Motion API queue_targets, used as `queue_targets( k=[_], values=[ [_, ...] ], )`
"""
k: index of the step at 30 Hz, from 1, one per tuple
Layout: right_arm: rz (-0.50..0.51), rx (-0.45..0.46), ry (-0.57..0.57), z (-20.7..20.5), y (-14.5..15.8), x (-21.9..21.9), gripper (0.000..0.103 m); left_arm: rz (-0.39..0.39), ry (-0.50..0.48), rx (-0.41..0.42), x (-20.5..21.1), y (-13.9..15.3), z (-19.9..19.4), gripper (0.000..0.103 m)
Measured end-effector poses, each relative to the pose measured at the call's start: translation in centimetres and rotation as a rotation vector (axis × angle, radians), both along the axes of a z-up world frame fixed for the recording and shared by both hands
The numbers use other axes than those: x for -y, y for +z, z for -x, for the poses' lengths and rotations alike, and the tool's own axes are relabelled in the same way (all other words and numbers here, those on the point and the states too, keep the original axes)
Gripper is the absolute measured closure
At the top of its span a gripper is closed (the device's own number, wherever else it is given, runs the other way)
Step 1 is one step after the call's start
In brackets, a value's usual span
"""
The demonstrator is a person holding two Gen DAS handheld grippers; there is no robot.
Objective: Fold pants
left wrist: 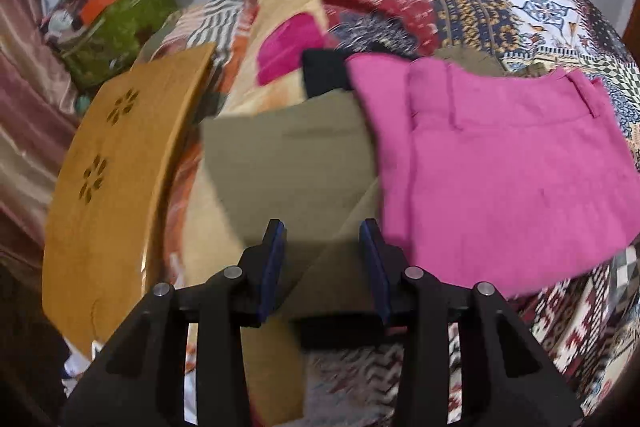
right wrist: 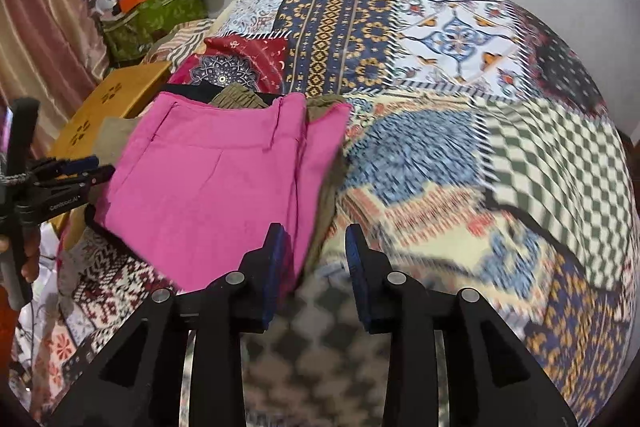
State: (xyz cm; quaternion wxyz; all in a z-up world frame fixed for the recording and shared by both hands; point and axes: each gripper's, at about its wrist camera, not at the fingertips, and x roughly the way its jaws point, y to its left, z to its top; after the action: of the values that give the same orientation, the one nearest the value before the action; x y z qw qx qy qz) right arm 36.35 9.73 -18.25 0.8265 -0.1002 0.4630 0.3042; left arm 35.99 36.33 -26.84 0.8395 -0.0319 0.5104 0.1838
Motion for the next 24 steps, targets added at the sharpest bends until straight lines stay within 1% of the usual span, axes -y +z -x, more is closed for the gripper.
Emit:
queue_targets(
  k=[2,4,5,6,9,10,11,12,13,14,15,17,18,20,22,24],
  values=[
    [-0.022,-0.003,-0.01,0.6,0.7,0.7,0.075,0.02,0.01,0.017,-0.1,0.9,1.2,0.062],
    [-0.041,0.017,-0.01,2.2,2.2,1.5,0.075,0.036,0.004,0.049,0.4,2.6,2.4,0.062],
    [-0.045,0.025,-0.009,2.5,2.7,1.5,0.075,0.033,-0.01,0.078,1.2,4.0,3.3,0.062],
    [-0.06,0.045,-0.006,3.5,3.9,1.9,0.075,0.026,-0.021,0.096,1.7,5.0,3.8,0.062],
    [-0.108,0.099,0.0,5.8,6.8,2.6,0.075,0.002,-0.072,0.174,4.3,9.1,6.3,0.062],
    [-0.135,0.129,0.003,7.1,8.5,3.1,0.075,-0.002,-0.088,0.205,5.3,10.6,7.3,0.062],
    [-0.15,0.145,0.005,7.7,9.4,3.2,0.075,-0.004,-0.106,0.245,6.4,12.6,8.7,0.062],
    [-0.173,0.17,0.01,8.8,10.7,3.6,0.075,-0.004,-0.115,0.271,7.1,13.9,9.6,0.062],
    [-0.206,0.206,0.016,10.3,12.6,4.0,0.075,-0.002,-0.126,0.309,8.1,15.6,10.9,0.062],
    [-0.222,0.223,0.02,11.1,13.5,4.2,0.075,-0.001,-0.138,0.343,9.0,17.2,12.2,0.062],
    [-0.256,0.26,0.028,12.7,15.4,4.7,0.075,-0.006,-0.149,0.369,9.7,18.4,13.2,0.062],
    [-0.289,0.309,0.034,14.8,17.4,5.1,0.075,-0.03,-0.164,0.43,11.4,21.0,15.8,0.062],
    [-0.309,0.351,0.042,16.5,19.0,5.5,0.074,-0.036,-0.166,0.461,12.1,22.2,17.1,0.062],
    [-0.333,0.405,0.052,18.9,20.7,6.0,0.074,-0.033,-0.172,0.519,13.4,24.4,19.7,0.062],
    [-0.368,0.457,0.071,22.1,22.6,6.8,0.074,-0.034,-0.172,0.574,14.5,26.2,22.4,0.062],
    [-0.401,0.483,0.099,24.7,24.0,7.4,0.074,-0.056,-0.173,0.627,15.9,27.9,25.0,0.061]
  ],
)
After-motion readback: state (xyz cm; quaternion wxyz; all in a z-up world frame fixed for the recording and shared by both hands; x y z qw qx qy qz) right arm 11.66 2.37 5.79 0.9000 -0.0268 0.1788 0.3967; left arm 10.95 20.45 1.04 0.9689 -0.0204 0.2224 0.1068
